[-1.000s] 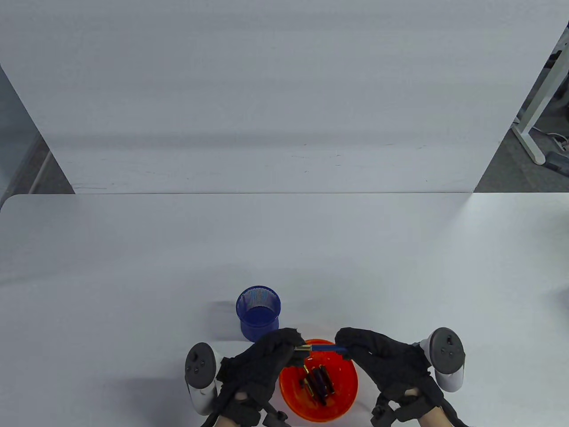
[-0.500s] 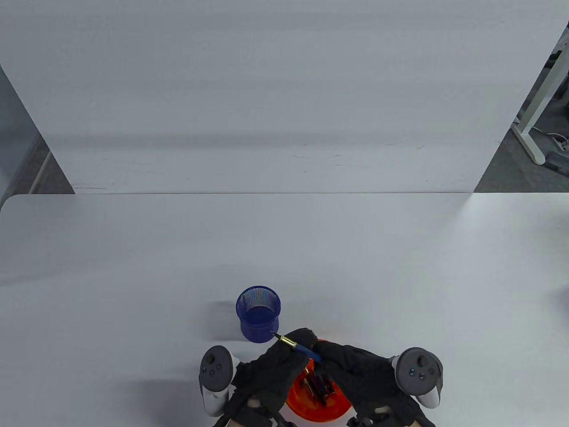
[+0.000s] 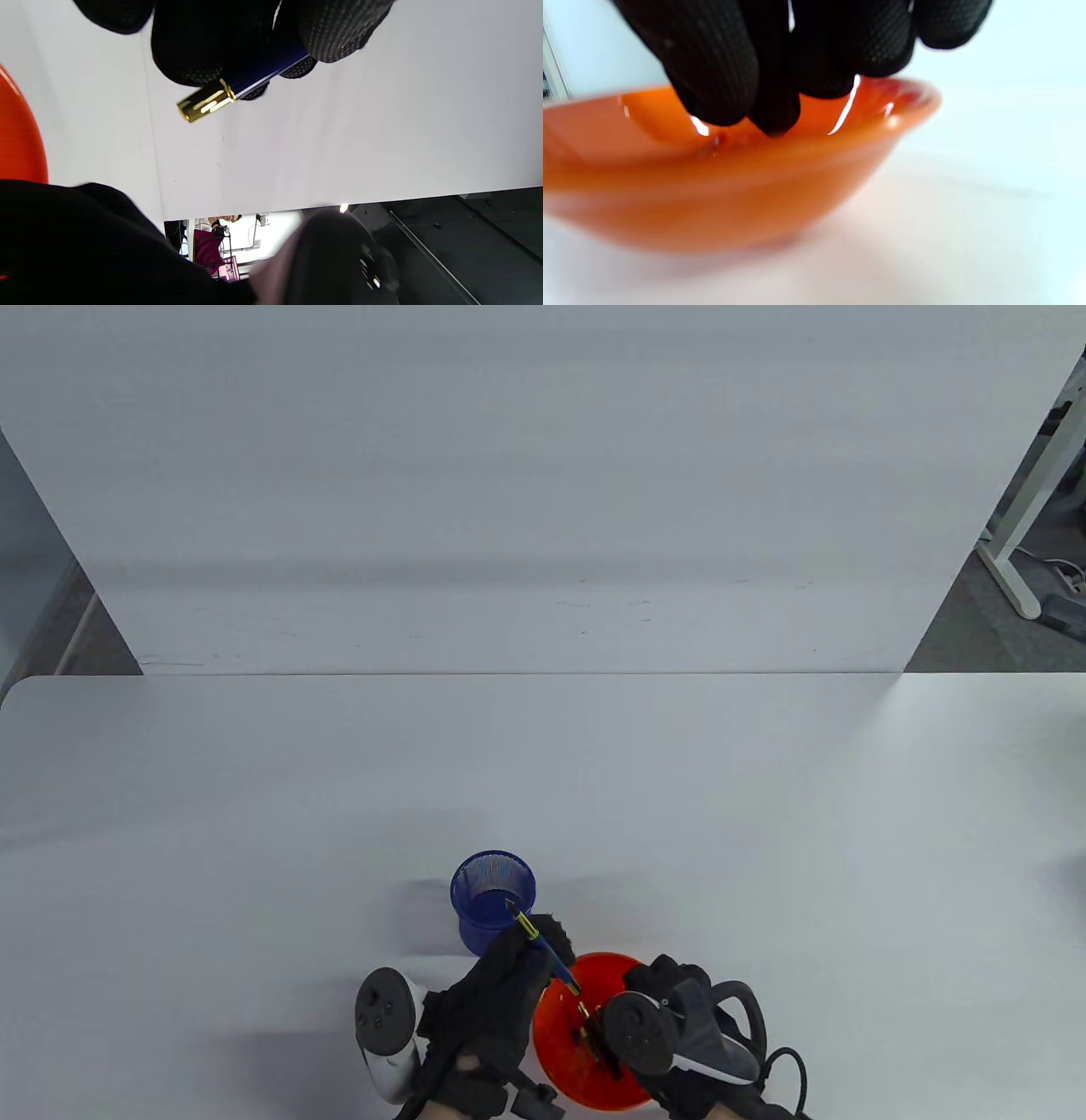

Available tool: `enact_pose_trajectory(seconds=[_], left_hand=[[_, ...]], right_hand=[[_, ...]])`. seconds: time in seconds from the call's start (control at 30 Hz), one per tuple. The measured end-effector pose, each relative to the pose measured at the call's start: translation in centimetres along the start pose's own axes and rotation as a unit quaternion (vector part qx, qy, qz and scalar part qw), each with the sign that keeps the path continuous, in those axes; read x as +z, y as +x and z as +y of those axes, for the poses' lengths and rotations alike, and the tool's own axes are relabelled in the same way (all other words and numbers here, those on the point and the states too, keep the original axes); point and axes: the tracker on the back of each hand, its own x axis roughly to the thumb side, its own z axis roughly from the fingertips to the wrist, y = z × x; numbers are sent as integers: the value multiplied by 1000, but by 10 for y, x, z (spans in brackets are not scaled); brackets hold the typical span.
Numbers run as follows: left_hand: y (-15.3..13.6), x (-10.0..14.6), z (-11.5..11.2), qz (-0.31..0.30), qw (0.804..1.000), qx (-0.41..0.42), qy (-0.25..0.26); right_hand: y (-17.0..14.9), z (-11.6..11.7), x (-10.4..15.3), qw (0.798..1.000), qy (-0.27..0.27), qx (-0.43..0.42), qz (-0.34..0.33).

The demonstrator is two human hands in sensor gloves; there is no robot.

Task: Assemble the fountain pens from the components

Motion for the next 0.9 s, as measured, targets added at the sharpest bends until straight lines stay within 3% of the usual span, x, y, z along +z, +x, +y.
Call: enact_pose_trajectory(seconds=[0.37, 0.47, 0.63, 0.7, 0.8, 0.83, 0.9], left_hand=[[0, -1, 1, -1, 1000, -6, 2], [-1, -2, 2, -2, 1000, -13, 2], [0, -2, 2, -3, 1000, -19, -1], [1, -1, 2, -5, 1000, -21, -5], [5, -3, 3, -3, 998, -49, -26], [6, -3, 3, 2, 997, -62, -39], [6, -3, 0, 0, 993, -100, -56]], right_hand=[[17, 11, -6, 997, 50, 64, 9], [23, 14, -6, 995, 34, 90, 3], [25, 16, -7, 994, 50, 102, -8], [16, 2, -1, 998, 23, 63, -12], [-15, -34, 19, 991, -74, -107, -32], [-27, -40, 25, 982, -89, -162, -44], [-60, -50, 39, 942, -136, -300, -70]])
